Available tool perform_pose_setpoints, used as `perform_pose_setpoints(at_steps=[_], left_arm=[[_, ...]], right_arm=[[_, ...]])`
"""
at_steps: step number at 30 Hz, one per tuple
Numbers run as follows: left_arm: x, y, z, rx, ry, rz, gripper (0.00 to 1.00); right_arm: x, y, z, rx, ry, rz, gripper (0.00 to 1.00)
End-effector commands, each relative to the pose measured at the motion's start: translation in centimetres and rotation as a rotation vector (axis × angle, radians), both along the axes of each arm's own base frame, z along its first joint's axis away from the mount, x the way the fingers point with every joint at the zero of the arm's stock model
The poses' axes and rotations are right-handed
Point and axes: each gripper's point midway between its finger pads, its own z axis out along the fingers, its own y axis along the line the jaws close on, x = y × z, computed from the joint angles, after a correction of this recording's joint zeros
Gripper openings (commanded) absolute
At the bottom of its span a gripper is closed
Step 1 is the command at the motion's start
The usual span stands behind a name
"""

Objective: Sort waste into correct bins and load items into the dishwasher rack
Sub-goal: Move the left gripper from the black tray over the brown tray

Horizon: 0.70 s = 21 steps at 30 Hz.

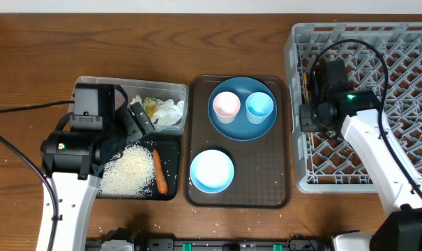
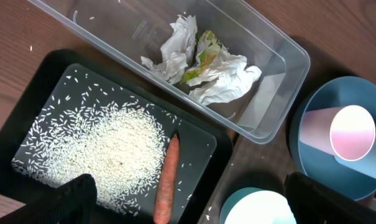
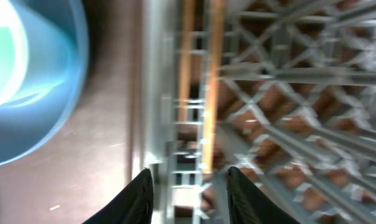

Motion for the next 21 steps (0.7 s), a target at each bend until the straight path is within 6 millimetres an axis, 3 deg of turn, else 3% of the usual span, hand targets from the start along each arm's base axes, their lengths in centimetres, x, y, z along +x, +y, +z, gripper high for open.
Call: perform_pose_setpoints(at_steps=[1, 5, 11, 18, 21], left_arm=[[0.3, 0.0, 0.8, -0.007, -0.02, 0.003, 0.99], [0.3, 0.0, 0.8, -0.007, -0.02, 0.003, 0.99], [0.3, 0.0, 0.8, -0.007, -0.02, 0.003, 0.99], [0.3, 0.0, 0.8, -0.007, -0.021, 0.003, 0.99], [0.3, 0.0, 0.9, -0.009, -0.022, 0.004, 0.99]], right_arm=[[-0.6, 2.7, 0.0, 0.172, 0.036, 0.041, 0.4], [-1.2, 4.0, 0.1, 0.244, 0.064, 0.063, 0.43], [-1.6, 4.1, 0.1, 0.249, 0.082, 0.062, 0.49], [-2.0, 6.2, 0.7, 0.374, 0.096, 0.099, 0.54], [-2.0, 6.2, 0.7, 0.372, 0.097, 0.099, 0.63]])
